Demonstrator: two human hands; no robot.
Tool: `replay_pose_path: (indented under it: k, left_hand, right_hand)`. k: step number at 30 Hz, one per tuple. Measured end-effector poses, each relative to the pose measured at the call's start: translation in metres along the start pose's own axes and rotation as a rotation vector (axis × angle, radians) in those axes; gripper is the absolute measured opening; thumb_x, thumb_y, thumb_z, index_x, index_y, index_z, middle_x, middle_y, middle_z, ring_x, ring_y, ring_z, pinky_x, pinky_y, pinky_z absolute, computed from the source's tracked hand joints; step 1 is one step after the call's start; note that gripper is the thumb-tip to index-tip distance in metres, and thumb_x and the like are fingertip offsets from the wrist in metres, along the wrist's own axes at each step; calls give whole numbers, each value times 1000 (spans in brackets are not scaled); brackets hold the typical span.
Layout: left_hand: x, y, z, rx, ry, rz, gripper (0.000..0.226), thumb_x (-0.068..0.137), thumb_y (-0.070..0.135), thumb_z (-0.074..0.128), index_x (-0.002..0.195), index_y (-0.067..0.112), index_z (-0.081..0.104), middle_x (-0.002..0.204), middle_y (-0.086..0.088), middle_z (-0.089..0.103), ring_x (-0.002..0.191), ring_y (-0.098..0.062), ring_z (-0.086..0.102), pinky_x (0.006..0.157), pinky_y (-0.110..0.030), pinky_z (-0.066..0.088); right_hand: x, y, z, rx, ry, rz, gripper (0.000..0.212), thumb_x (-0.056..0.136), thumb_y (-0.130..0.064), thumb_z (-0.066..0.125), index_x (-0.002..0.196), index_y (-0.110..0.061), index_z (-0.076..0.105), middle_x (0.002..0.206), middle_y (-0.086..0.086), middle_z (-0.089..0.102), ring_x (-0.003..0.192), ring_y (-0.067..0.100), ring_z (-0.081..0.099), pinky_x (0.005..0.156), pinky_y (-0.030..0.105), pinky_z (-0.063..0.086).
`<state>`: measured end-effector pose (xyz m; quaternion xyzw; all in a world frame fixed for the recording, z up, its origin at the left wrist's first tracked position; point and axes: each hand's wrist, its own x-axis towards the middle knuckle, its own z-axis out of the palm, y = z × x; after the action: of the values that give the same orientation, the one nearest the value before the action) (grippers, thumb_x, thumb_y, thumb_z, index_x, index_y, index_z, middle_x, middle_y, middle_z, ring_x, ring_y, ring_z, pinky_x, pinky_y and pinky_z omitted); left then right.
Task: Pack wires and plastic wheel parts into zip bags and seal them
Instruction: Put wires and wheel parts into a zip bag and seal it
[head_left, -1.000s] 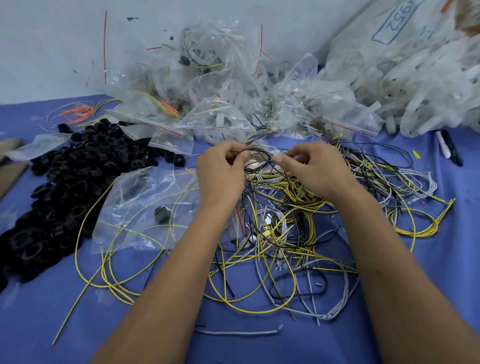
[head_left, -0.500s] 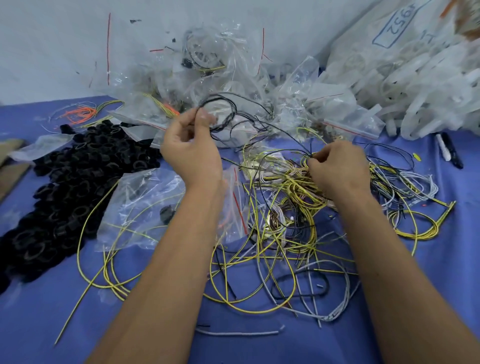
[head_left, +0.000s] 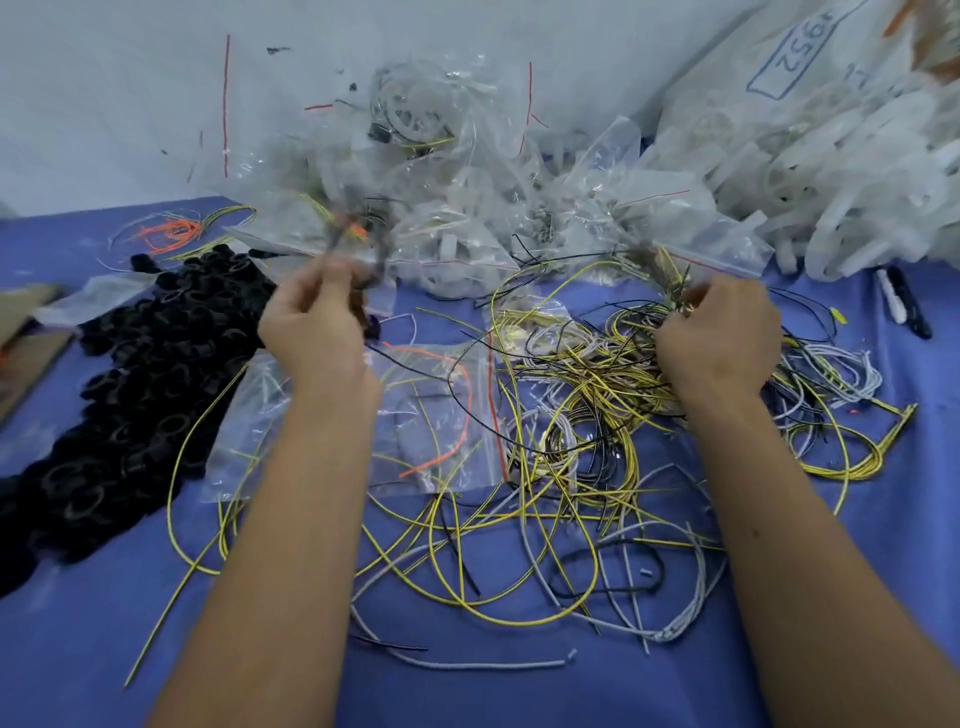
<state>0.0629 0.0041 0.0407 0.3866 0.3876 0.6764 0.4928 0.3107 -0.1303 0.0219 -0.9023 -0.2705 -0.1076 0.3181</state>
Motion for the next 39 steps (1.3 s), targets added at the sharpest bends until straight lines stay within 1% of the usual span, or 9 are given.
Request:
replay_pose_path:
  k: [4,8,12,16,20,24,30,36,39]
  left_hand:
    - [-25,-12,-2,437,-323,291,17,90,7,74,82,22,72,69,11,69,63,-6,63,66,-26,51]
    - [-38,-16,-1,630,-554,478,9,86,15,75,85,24,75,69,18,66,63,2,59,64,-21,48]
    - [-45,-16,-2,551,-637,490,17,87,15,74,87,32,72,72,19,68,68,-2,62,65,-16,45]
    - [-50,-19,-4,457,-616,425,28,88,23,76,112,36,67,84,8,72,77,-10,68,69,-25,52]
    - [-50,-26,-14,566,-523,292,70,88,32,79,144,36,38,97,11,71,76,-8,65,71,-25,55]
    - [-52,-31,-19,802,-484,159,48,83,49,80,119,27,57,103,11,64,81,-8,61,83,-44,56]
    - [-65,-36,-15,1037,-572,194,38,75,52,83,87,27,57,78,9,63,74,-11,62,70,-36,53]
    - [-71,-32,-7,727,-389,213,17,86,29,81,77,25,67,65,11,65,60,-2,60,56,-15,46]
    - [-81,-26,1,607,-580,394,10,89,25,76,80,21,76,71,13,69,68,-4,61,64,-18,48]
  right_hand:
    - [-13,-28,-4,363,185,-428,25,95,-24,59,116,-12,67,117,12,59,111,33,50,95,43,43]
    - [-37,-52,5,430,-64,-888,33,103,-30,54,130,-16,66,124,2,65,117,27,46,101,37,37]
    - [-45,-53,15,493,-242,-956,23,98,-26,67,115,-12,75,108,2,72,104,27,52,93,32,40]
    - [-42,-54,11,599,-215,-881,14,94,-24,71,95,-14,80,91,-1,71,89,23,52,82,31,40]
    - [-37,-51,4,795,-188,-462,20,97,-24,64,86,-15,78,75,-2,72,76,20,66,74,36,50]
    - [-24,-48,-4,1183,-117,-78,28,103,-18,58,79,-17,73,72,-6,70,68,6,63,69,21,50]
    - [-12,-37,-3,1625,-356,323,27,105,-26,53,85,-16,68,70,-5,63,60,10,53,58,22,40]
    - [-15,-41,2,1771,-604,363,22,103,-21,50,91,-11,66,65,-4,55,58,10,48,57,21,39]
    - [-14,-41,1,1846,-677,292,15,86,-24,61,92,-11,65,66,-5,55,58,9,47,57,21,38]
